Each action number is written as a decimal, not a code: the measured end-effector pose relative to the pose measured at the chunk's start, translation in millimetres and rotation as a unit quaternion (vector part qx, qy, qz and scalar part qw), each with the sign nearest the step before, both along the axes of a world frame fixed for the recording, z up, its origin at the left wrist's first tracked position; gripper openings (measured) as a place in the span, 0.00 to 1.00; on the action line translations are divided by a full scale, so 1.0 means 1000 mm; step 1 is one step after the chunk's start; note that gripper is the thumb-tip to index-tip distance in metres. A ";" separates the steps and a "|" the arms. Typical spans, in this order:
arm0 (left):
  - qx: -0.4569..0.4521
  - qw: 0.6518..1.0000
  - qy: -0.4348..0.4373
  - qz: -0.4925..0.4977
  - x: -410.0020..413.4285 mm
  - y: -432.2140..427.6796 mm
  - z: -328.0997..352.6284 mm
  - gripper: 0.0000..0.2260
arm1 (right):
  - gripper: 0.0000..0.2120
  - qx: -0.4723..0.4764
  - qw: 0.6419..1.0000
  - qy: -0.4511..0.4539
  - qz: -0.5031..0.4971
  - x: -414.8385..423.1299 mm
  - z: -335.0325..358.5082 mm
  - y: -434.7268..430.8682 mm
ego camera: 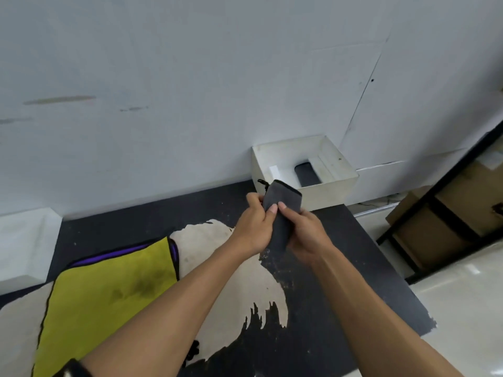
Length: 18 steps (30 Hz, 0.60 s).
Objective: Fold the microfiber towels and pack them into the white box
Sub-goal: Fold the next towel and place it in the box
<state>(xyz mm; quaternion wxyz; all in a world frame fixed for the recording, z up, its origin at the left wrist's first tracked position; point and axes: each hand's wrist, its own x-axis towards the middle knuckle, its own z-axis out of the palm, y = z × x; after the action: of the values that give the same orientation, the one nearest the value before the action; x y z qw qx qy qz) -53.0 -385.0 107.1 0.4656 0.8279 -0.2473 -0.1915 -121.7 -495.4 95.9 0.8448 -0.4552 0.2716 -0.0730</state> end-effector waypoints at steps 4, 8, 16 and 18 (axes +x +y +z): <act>0.061 0.997 0.015 -0.033 0.015 -0.038 0.008 0.14 | 0.12 -0.075 0.996 0.006 -0.039 0.022 0.017 -0.050; 0.063 0.998 0.006 0.000 0.028 -0.083 0.005 0.13 | 0.16 -0.223 0.973 0.026 0.046 0.042 0.024 -0.110; 0.061 0.993 0.036 0.089 0.076 -0.173 0.012 0.17 | 0.18 -0.241 0.967 0.050 0.070 0.106 0.023 -0.225; 0.076 0.991 0.047 0.099 0.087 -0.182 0.009 0.17 | 0.19 -0.241 0.966 0.054 0.074 0.125 0.014 -0.247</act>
<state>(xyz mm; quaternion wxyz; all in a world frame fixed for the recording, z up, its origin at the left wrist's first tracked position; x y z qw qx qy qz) 33.5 -566.7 115.8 0.4295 0.8711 -0.1269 -0.2015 3.6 -742.0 110.3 0.6974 -0.6673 0.2570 -0.0488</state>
